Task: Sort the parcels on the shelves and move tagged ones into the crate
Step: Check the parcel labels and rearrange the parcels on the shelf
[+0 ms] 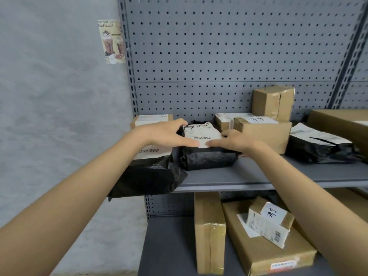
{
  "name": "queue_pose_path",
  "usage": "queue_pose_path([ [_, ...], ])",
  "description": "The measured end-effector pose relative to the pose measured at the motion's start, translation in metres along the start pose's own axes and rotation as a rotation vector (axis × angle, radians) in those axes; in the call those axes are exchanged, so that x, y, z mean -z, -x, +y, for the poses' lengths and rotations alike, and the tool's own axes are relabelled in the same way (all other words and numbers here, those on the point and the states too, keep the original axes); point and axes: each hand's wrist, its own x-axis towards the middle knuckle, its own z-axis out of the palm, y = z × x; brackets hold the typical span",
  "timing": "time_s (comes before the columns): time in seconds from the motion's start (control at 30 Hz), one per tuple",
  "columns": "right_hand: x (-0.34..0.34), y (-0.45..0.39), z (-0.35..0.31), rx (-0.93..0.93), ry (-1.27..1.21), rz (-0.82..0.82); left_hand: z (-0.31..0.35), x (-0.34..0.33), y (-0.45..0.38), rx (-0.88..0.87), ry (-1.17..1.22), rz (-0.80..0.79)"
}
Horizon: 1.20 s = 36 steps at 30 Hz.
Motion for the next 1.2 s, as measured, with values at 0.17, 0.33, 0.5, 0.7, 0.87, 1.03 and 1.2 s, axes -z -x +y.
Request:
queue_pose_path([
  [0.17,0.006,0.001,0.015,0.040,-0.058,-0.044,0.035,-0.009,-0.015,0.147,-0.045,-0.092],
  [0.33,0.007,0.011,0.022,0.127,-0.183,-0.068,0.051,-0.026,-0.020,0.217,0.092,-0.087],
  [0.5,0.009,0.026,0.032,0.238,-0.288,-0.045,0.055,-0.041,-0.009,0.200,0.401,0.122],
  [0.7,0.019,0.050,0.043,0.520,-0.420,0.113,0.067,-0.051,0.013,0.185,0.694,0.434],
  [0.87,0.034,0.063,0.045,0.701,-0.441,0.192,0.081,-0.058,0.027,0.135,0.877,0.657],
  [1.03,0.032,0.075,0.053,0.713,-0.444,0.200,0.092,-0.065,0.042,0.083,0.885,0.712],
  [1.2,0.029,0.085,0.056,0.708,-0.474,0.249,0.092,-0.063,0.051,0.031,0.903,0.682],
])
